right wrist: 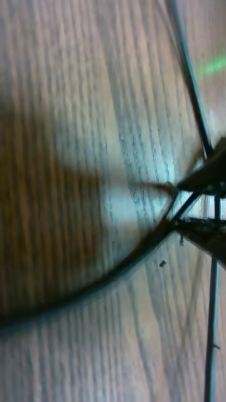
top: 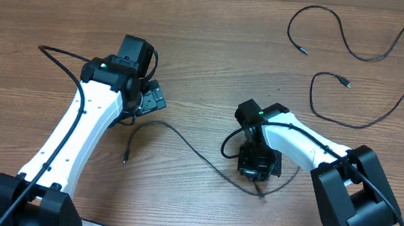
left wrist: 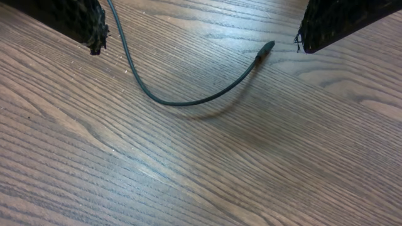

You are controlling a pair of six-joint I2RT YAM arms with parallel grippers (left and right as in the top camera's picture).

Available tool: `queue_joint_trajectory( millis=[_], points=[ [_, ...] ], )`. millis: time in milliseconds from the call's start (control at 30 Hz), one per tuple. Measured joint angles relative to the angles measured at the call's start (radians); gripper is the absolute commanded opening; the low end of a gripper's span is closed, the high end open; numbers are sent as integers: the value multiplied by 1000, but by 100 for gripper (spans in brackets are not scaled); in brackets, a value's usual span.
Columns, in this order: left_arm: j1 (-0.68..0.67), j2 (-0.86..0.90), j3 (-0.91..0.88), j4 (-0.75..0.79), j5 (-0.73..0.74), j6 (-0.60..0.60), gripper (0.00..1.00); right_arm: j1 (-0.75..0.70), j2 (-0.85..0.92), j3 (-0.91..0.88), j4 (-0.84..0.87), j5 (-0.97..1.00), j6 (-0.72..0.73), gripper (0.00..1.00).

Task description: Untangle cables

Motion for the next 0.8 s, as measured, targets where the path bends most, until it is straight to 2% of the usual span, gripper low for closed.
queue_joint_trajectory(
  millis=[367, 633, 800],
  points=[
    [0, 0, 0, 3, 1, 0, 99, -4, 0, 33, -55, -84, 16, 4],
    [0, 0, 0, 3, 3, 0, 99, -4, 0, 227, -174, -119, 15, 4],
    [0, 0, 0, 3, 7, 0, 100, -5, 0, 338, -187, -175, 15, 4]
  ],
)
